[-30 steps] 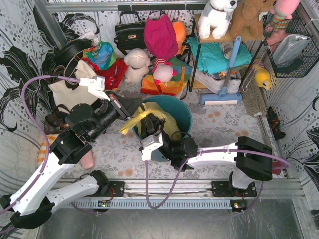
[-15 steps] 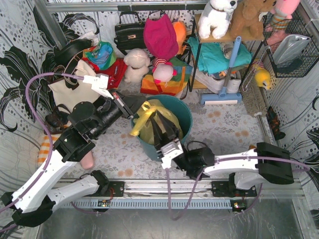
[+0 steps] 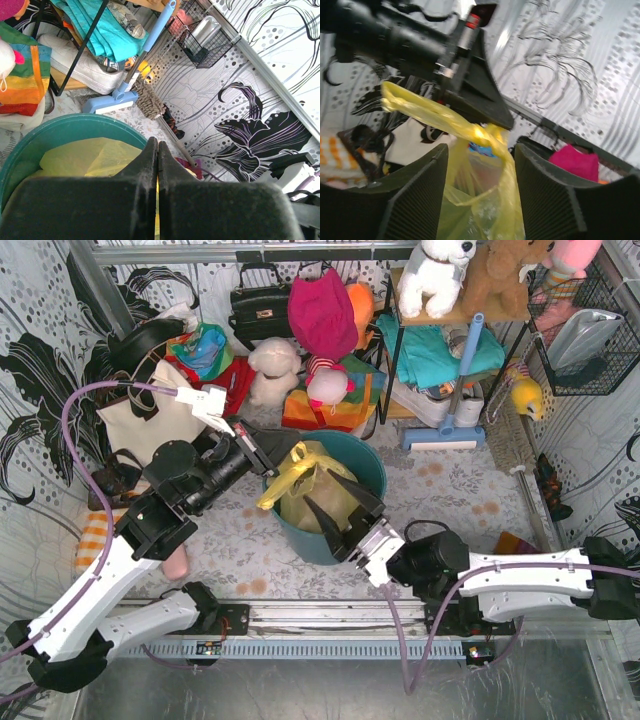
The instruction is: Tie the trash bag
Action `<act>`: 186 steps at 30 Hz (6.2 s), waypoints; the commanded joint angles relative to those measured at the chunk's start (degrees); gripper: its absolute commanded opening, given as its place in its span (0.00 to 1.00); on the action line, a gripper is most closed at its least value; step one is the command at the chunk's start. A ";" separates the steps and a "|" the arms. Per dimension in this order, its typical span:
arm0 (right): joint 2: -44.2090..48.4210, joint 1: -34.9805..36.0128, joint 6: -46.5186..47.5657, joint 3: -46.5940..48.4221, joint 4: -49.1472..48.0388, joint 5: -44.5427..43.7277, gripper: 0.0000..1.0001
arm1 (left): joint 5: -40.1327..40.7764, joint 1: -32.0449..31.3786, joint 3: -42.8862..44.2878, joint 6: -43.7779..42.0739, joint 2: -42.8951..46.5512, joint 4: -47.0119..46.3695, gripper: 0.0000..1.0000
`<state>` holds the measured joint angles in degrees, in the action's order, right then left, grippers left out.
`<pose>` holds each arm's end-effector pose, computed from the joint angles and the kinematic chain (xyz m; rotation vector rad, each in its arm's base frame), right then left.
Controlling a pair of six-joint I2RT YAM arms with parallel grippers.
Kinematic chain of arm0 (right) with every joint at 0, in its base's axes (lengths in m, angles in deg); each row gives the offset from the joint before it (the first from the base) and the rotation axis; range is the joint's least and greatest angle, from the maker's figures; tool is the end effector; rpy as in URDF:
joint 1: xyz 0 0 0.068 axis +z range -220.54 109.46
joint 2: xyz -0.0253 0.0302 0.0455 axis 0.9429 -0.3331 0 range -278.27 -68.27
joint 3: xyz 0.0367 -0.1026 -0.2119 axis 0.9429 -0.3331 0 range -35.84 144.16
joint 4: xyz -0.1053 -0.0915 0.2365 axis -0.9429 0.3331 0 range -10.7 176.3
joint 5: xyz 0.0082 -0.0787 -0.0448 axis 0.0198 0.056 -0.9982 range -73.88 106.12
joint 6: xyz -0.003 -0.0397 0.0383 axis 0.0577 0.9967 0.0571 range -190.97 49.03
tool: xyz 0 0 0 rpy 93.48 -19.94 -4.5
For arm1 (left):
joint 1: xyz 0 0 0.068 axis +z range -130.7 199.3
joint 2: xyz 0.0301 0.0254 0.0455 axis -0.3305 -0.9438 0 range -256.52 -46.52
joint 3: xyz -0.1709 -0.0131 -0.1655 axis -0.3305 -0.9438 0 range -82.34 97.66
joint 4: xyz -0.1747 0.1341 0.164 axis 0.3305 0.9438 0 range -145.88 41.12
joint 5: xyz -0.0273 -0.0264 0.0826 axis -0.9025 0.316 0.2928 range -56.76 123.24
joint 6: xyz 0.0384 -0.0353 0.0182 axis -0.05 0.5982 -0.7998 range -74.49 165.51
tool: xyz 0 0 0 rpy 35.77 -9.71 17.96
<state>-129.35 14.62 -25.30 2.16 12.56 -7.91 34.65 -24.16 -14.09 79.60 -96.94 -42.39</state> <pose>0.0363 0.2478 0.3417 -0.5647 0.6978 0.4734 0.1560 -0.1466 0.4342 0.1089 1.5874 -1.0595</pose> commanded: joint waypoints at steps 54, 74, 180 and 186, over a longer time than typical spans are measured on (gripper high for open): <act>6.58 4.04 -2.12 2.18 15.46 -1.32 0.00 | 3.47 -0.05 0.43 -9.32 -2.99 -12.48 0.00; 21.47 4.05 -32.11 -8.57 35.30 8.39 0.00 | 11.24 4.06 5.92 -20.51 -18.40 -9.73 0.00; 17.82 4.04 -25.44 -8.56 28.51 8.25 0.00 | -17.20 11.12 0.72 18.25 -18.36 2.11 0.34; 18.20 4.04 -26.68 -8.23 29.35 8.61 0.00 | -16.53 11.12 2.45 15.07 -17.48 -1.50 0.03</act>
<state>-111.51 18.43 -50.94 -7.09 44.08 1.29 18.30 -13.28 -13.35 97.24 -115.58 -37.40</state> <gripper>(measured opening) 0.003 0.118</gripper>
